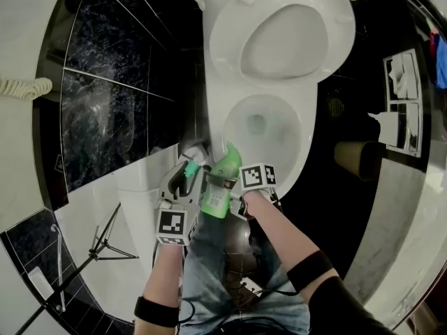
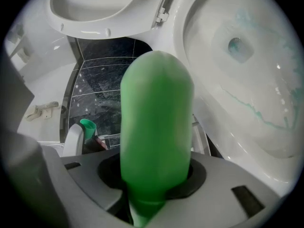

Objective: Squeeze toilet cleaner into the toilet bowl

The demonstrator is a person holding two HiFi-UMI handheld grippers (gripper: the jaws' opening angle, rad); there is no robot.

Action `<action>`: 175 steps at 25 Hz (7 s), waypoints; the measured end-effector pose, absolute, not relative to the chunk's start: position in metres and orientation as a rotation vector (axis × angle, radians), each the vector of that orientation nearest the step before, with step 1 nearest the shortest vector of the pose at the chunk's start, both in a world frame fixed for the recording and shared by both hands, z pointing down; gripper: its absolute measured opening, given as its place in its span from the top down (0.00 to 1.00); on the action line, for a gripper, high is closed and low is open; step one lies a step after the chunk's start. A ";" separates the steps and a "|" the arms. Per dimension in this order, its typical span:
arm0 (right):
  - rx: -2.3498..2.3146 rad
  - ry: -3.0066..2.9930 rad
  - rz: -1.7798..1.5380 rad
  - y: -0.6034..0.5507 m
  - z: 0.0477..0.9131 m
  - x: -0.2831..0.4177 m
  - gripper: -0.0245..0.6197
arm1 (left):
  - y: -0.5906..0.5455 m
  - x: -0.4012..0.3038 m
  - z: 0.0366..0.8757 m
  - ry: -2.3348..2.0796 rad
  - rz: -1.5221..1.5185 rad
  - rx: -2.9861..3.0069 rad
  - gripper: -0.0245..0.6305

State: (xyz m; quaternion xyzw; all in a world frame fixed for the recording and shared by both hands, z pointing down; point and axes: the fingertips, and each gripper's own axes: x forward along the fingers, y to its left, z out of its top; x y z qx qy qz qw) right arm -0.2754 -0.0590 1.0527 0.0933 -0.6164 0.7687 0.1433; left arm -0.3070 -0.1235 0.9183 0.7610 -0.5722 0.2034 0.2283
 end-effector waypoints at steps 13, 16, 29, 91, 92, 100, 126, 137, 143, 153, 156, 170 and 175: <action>0.362 -1.728 2.359 -0.109 1.059 -0.285 0.69 | -0.158 -0.317 0.922 -1.544 0.575 2.114 0.73; 0.372 -1.739 2.336 -0.120 1.061 -0.284 0.69 | -0.163 -0.317 0.925 -1.525 0.590 2.137 0.73; 0.459 -1.765 2.446 -0.189 1.062 -0.285 0.69 | -0.183 -0.320 0.934 -1.488 0.602 2.136 0.73; 0.595 -2.522 0.698 -0.089 0.683 -0.050 0.66 | -0.065 -0.171 0.629 -1.569 0.432 2.347 0.73; 0.584 -2.521 0.652 -0.081 0.676 -0.042 0.66 | -0.058 -0.164 0.619 -1.564 0.435 2.364 0.73; 0.554 -2.510 0.433 -0.036 0.615 0.014 0.66 | -0.004 -0.132 0.550 -1.615 0.424 2.375 0.73; 0.585 -2.419 0.415 0.046 0.552 0.002 0.65 | 0.065 -0.180 0.466 -1.519 0.360 2.463 0.73; 0.311 -2.468 0.318 0.073 0.538 -0.024 0.65 | 0.083 -0.156 0.428 -1.252 0.256 2.611 0.73; 0.030 -2.516 0.233 0.097 0.514 -0.052 0.65 | 0.094 -0.132 0.395 -1.023 0.226 2.730 0.73; -0.255 -2.484 0.135 0.123 0.498 -0.071 0.66 | 0.111 -0.107 0.371 -0.764 0.179 2.845 0.73; -0.293 -2.473 0.125 0.125 0.495 -0.073 0.66 | 0.109 -0.104 0.369 -0.729 0.161 2.884 0.73; -0.372 -2.428 0.094 0.116 0.486 -0.072 0.66 | 0.100 -0.083 0.353 -0.611 0.219 2.883 0.73; -0.390 -2.424 0.086 0.111 0.482 -0.071 0.66 | 0.095 -0.082 0.349 -0.586 0.231 2.884 0.73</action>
